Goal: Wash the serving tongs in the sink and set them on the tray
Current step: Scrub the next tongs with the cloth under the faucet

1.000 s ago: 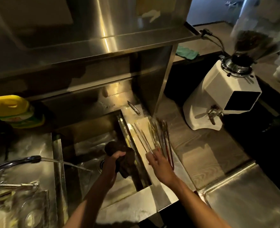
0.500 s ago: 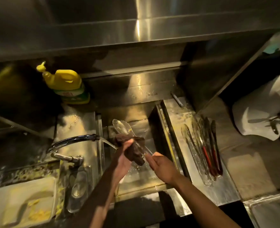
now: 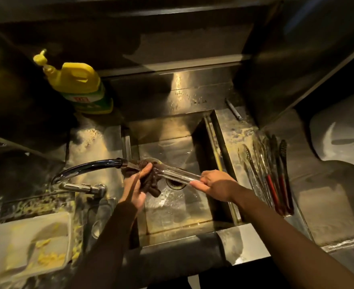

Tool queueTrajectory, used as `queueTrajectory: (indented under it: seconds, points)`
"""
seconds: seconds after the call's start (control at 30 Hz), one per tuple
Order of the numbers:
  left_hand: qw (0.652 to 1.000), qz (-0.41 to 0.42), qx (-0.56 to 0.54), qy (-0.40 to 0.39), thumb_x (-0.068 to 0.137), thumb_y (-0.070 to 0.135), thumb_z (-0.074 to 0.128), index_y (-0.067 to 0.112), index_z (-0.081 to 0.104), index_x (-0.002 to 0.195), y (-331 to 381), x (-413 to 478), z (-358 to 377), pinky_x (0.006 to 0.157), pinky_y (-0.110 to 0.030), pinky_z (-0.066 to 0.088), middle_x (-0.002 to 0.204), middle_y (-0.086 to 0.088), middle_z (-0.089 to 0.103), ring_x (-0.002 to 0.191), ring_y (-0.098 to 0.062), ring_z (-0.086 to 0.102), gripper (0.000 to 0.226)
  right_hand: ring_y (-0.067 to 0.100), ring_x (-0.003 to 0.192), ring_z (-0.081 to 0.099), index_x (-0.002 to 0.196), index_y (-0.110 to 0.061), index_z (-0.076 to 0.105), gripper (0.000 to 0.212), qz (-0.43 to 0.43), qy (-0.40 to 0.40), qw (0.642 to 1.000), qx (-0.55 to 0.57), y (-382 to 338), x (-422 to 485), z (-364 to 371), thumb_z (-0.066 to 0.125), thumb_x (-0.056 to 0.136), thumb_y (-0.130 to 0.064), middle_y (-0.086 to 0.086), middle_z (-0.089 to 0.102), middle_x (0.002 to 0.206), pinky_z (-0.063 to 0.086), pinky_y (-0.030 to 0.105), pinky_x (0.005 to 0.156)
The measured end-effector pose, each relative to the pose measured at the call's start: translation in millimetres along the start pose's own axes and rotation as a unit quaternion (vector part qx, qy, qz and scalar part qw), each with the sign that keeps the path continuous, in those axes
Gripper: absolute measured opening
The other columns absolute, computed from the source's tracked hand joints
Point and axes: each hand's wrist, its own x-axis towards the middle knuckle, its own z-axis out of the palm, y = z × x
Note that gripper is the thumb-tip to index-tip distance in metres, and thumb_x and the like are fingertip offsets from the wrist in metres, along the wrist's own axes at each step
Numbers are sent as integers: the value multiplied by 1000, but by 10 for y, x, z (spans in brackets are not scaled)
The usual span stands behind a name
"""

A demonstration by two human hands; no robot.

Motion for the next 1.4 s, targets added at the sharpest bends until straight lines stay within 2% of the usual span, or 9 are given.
queueTrajectory:
  seconds: [0.17, 0.37, 0.5, 0.6, 0.77, 0.87, 1.03, 1.17, 1.4]
  points:
    - [987, 21, 155, -23, 74, 13, 81, -2, 68, 101, 82, 93, -189, 42, -25, 45, 98, -31, 70, 74, -37, 69, 33, 16, 71, 55, 72, -12, 69, 73, 4, 8, 1000, 1, 145, 30, 77, 35, 90, -74, 1, 54, 80, 41, 34, 62]
    - [999, -35, 18, 31, 84, 37, 73, 12, 69, 100, 52, 87, 8, 81, -45, 56, 87, -11, 76, 82, -29, 70, 30, 8, 62, 45, 53, -18, 48, 67, 5, 17, 999, 41, -98, 126, 400, 37, 93, -70, -4, 46, 73, 37, 31, 66]
    - [989, 7, 148, 17, 71, 17, 84, 0, 67, 105, 120, 130, -95, 57, -42, 60, 97, -22, 74, 84, -41, 72, 42, 14, 70, 53, 63, -19, 59, 71, -16, 8, 1000, -4, 31, 78, 401, 25, 90, -75, -1, 51, 78, 47, 36, 71]
    - [988, 17, 153, 6, 68, 16, 84, 1, 69, 92, 153, 134, -139, 47, -29, 48, 85, -20, 75, 67, -32, 73, 32, 16, 74, 55, 66, -20, 63, 66, -29, 17, 999, -30, 125, 59, 242, 31, 93, -71, 0, 53, 80, 49, 38, 75]
    - [989, -13, -80, 124, 86, 30, 73, 13, 68, 89, 59, 141, 139, 68, -41, 58, 78, -7, 74, 65, -23, 70, 19, 14, 78, 59, 53, -26, 48, 61, -31, 44, 999, -11, -179, 152, 384, 36, 96, -67, -4, 54, 79, 49, 34, 74]
    - [986, 1, -73, 151, 88, 28, 70, 14, 66, 89, -38, 122, 189, 76, -38, 56, 81, -4, 72, 74, -22, 68, 15, 10, 66, 48, 61, -20, 58, 63, -5, 39, 999, -4, -229, 157, 504, 34, 96, -67, -2, 52, 80, 42, 32, 67]
    - [993, -93, -24, 74, 77, 17, 80, 1, 66, 115, -371, -29, 357, 88, -48, 57, 108, -20, 73, 97, -33, 71, 43, 20, 64, 53, 59, -19, 53, 62, 36, 53, 992, 113, -545, 307, 682, 36, 97, -65, 6, 57, 72, 34, 35, 57]
    - [994, -61, 86, 2, 74, 14, 82, -1, 66, 115, -190, -26, 188, 93, -53, 54, 108, -19, 73, 97, -33, 72, 46, 12, 58, 46, 59, -22, 45, 59, 37, 49, 986, 152, -313, 221, 624, 37, 94, -69, -2, 50, 66, 34, 29, 55]
    - [990, 3, 142, 20, 75, 26, 81, 2, 70, 90, 178, 77, -89, 61, -42, 57, 88, -23, 72, 69, -31, 69, 30, 11, 70, 55, 65, -22, 62, 77, -37, 35, 998, -25, 96, 70, 340, 16, 83, -82, -5, 51, 77, 51, 37, 71]
